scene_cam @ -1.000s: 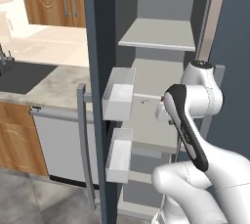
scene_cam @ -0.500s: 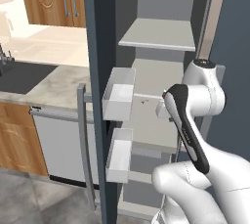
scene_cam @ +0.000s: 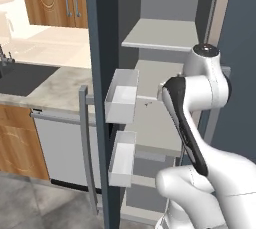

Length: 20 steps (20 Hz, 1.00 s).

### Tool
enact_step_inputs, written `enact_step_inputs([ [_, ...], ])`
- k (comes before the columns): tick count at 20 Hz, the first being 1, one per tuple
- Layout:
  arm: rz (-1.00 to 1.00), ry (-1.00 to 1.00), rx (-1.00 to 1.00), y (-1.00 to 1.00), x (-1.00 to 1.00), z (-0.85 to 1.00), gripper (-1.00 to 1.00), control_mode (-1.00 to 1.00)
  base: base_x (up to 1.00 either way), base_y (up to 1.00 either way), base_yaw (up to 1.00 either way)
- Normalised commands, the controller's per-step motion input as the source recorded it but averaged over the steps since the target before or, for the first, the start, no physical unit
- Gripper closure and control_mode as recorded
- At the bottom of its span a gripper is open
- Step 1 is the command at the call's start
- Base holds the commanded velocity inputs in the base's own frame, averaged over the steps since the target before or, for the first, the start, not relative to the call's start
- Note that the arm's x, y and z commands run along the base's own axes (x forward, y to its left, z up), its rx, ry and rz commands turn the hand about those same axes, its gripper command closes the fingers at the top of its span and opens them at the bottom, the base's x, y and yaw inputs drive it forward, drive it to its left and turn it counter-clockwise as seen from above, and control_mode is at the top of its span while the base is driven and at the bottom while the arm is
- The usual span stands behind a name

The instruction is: Store the kebab skewer in the freezer for long-term storage. Close the freezer door after placing the cooked food.

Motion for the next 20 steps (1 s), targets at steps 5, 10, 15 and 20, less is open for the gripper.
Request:
enact_step_inputs([
  [5,-0.18,-0.10,-0.01,-0.03,0.00,0.47,1.00,-1.00,0.00,0.00,0.00],
  [10,-0.09,-0.07,0.00,-0.04,0.00,0.53,1.00,-1.00,0.00,0.00,0.00],
  [15,-0.06,-0.10,-0.03,0.00,0.07,0.46,1.00,-1.00,0.00,0.00,0.00],
  [20,-0.06,-0.13,-0.05,0.01,0.04,0.56,1.00,-1.00,0.00,0.00,0.00],
])
